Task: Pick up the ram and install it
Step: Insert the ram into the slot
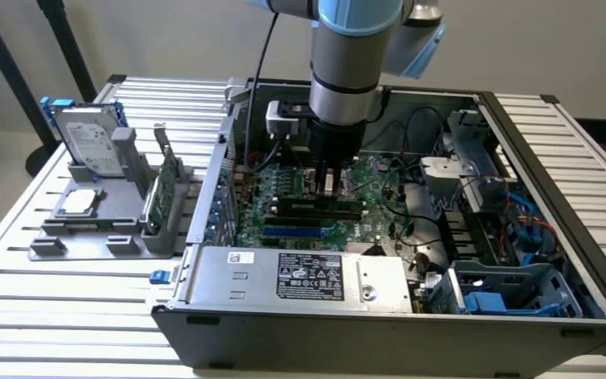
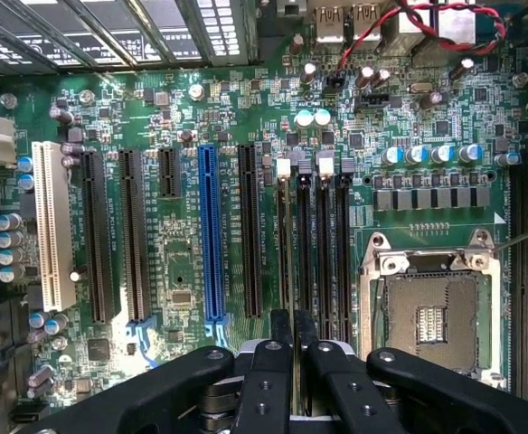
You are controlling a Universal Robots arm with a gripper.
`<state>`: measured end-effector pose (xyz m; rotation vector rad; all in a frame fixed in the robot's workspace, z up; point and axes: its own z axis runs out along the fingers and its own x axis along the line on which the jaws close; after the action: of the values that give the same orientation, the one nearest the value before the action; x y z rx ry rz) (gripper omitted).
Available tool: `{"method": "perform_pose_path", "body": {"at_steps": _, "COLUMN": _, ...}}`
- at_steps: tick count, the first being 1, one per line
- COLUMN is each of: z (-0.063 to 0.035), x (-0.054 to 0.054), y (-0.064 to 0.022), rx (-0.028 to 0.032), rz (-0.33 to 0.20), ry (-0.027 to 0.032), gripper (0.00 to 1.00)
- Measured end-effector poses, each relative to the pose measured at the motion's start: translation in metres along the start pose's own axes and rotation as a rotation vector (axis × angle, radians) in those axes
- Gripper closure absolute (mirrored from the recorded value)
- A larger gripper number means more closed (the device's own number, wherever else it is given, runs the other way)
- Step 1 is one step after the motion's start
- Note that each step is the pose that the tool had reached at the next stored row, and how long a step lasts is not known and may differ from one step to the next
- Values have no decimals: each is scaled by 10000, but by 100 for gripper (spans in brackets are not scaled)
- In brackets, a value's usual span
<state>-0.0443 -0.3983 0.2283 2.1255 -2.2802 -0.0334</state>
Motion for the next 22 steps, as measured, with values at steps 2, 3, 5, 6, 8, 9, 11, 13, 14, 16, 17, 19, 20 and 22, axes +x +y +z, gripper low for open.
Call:
{"method": "perform_pose_path", "body": {"at_steps": 2, "z": 3, "x": 0, "y": 0, "rx": 0, "rz": 0, "ry": 1, "gripper": 86}}
{"method": "perform_pose_path", "body": {"at_steps": 3, "z": 4, "x": 0, "y": 0, "rx": 0, "rz": 0, "ry": 1, "gripper": 86}}
{"method": "perform_pose_path", "body": {"at_steps": 5, "z": 7, "x": 0, "y": 2, "rx": 1, "rz": 0, "ry": 1, "gripper": 86}}
{"method": "perform_pose_path", "body": {"at_steps": 6, "z": 9, "x": 0, "y": 3, "rx": 1, "rz": 0, "ry": 1, "gripper": 86}}
{"method": "perform_pose_path", "body": {"at_steps": 8, "z": 15, "x": 0, "y": 4, "rx": 1, "rz": -1, "ry": -1, "gripper": 86}}
{"method": "perform_pose_path", "body": {"at_steps": 9, "z": 18, "x": 0, "y": 4, "rx": 1, "rz": -1, "ry": 0, "gripper": 86}}
{"method": "perform_pose_path", "body": {"at_steps": 11, "z": 24, "x": 0, "y": 4, "rx": 0, "rz": -2, "ry": 3, "gripper": 86}}
{"method": "perform_pose_path", "body": {"at_steps": 13, "z": 31, "x": 0, "y": 4, "rx": 0, "rz": -5, "ry": 5, "gripper": 86}}
{"method": "perform_pose_path", "body": {"at_steps": 14, "z": 32, "x": 1, "y": 4, "rx": -1, "rz": -6, "ry": 8, "gripper": 86}}
{"method": "perform_pose_path", "body": {"at_steps": 16, "z": 33, "x": 1, "y": 4, "rx": -3, "rz": -6, "ry": 9, "gripper": 86}}
{"method": "perform_pose_path", "body": {"at_steps": 17, "z": 34, "x": 1, "y": 4, "rx": -2, "rz": -6, "ry": 7, "gripper": 85}}
{"method": "perform_pose_path", "body": {"at_steps": 19, "z": 33, "x": 0, "y": 4, "rx": 1, "rz": -6, "ry": 4, "gripper": 78}}
{"method": "perform_pose_path", "body": {"at_steps": 20, "z": 24, "x": 0, "y": 4, "rx": 1, "rz": -6, "ry": 4, "gripper": 78}}
{"method": "perform_pose_path", "body": {"at_steps": 22, "z": -15, "x": 1, "y": 6, "rx": 0, "rz": -6, "ry": 5, "gripper": 78}}
